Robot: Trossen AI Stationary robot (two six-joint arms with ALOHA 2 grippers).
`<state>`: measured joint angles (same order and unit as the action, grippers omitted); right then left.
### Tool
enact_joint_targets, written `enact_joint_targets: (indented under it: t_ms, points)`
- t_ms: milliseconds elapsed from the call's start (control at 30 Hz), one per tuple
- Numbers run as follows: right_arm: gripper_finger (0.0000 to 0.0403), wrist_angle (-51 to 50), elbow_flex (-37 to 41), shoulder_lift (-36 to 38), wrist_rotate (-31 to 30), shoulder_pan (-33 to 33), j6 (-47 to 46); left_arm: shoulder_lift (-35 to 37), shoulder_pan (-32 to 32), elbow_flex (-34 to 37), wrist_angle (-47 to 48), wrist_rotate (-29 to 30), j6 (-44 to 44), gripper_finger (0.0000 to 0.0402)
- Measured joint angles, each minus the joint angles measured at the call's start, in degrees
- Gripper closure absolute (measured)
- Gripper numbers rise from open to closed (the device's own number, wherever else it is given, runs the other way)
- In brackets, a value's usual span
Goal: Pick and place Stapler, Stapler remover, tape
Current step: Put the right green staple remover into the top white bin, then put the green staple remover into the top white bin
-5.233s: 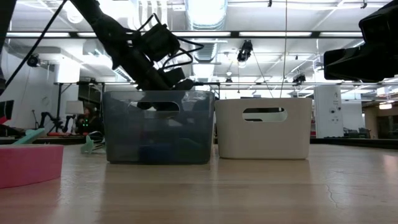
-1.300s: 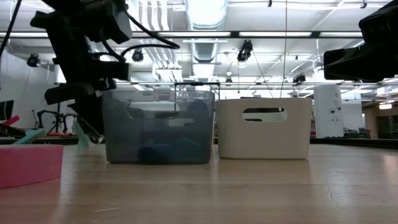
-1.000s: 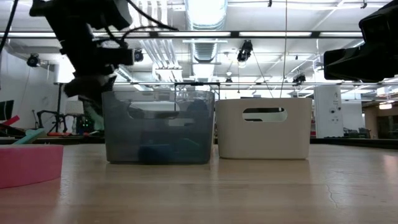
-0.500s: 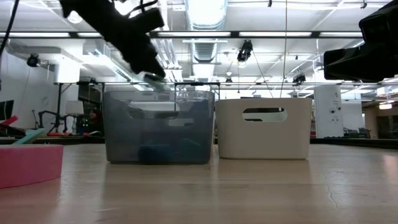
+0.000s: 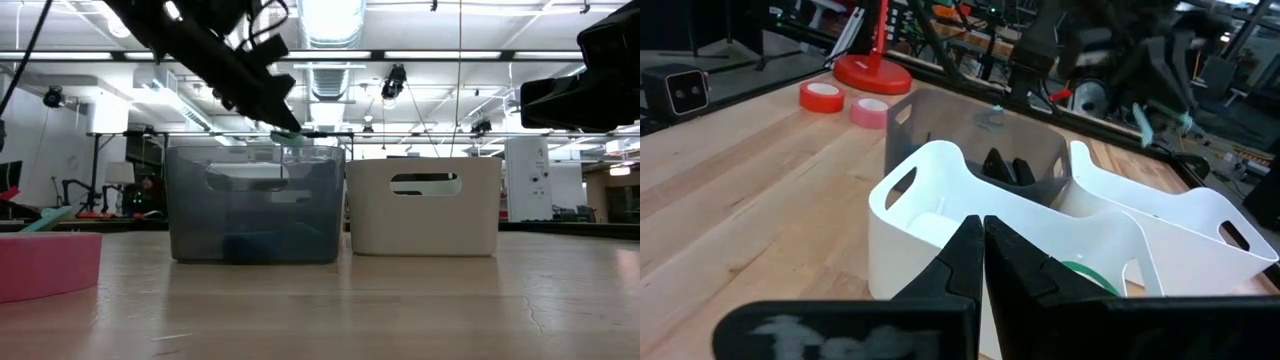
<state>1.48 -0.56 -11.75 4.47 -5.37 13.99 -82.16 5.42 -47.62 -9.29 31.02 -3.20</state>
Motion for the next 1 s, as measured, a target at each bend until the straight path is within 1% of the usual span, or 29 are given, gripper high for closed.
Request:
enact_joint_targets:
  t_ms: [133,333,500,600,700,800,1000]
  points:
    - [0.0394,0.0,0.0,0.0,0.0,0.0,0.0,-4.0,0.6,0.0,-2.4,-1.6,0.4,0.0399]
    - [0.0394,0.0,0.0,0.0,0.0,0.0,0.1,-10.2,0.9,-0.3,-3.6,-0.3,0.4,0.0393]
    - [0.0394,0.0,0.0,0.0,0.0,0.0,0.1,-13.5,0.9,-0.4,-3.8,-0.2,0.4,0.0388]
    - [0.0394,0.0,0.0,0.0,0.0,0.0,0.0,-14.0,0.9,-0.4,-4.2,-0.2,0.5,0.039]
    - [0.0394,0.0,0.0,0.0,0.0,0.0,0.1,-14.0,0.9,-0.4,-5.3,-0.1,3.0,0.0387]
    - [0.0394,0.0,0.0,0.0,0.0,0.0,0.0,-14.0,1.0,-0.5,-6.8,-0.1,4.8,0.0376]
    - [0.0394,0.0,0.0,0.0,0.0,0.0,0.1,-14.0,1.0,-1.4,-6.8,-0.1,6.1,0.0347]
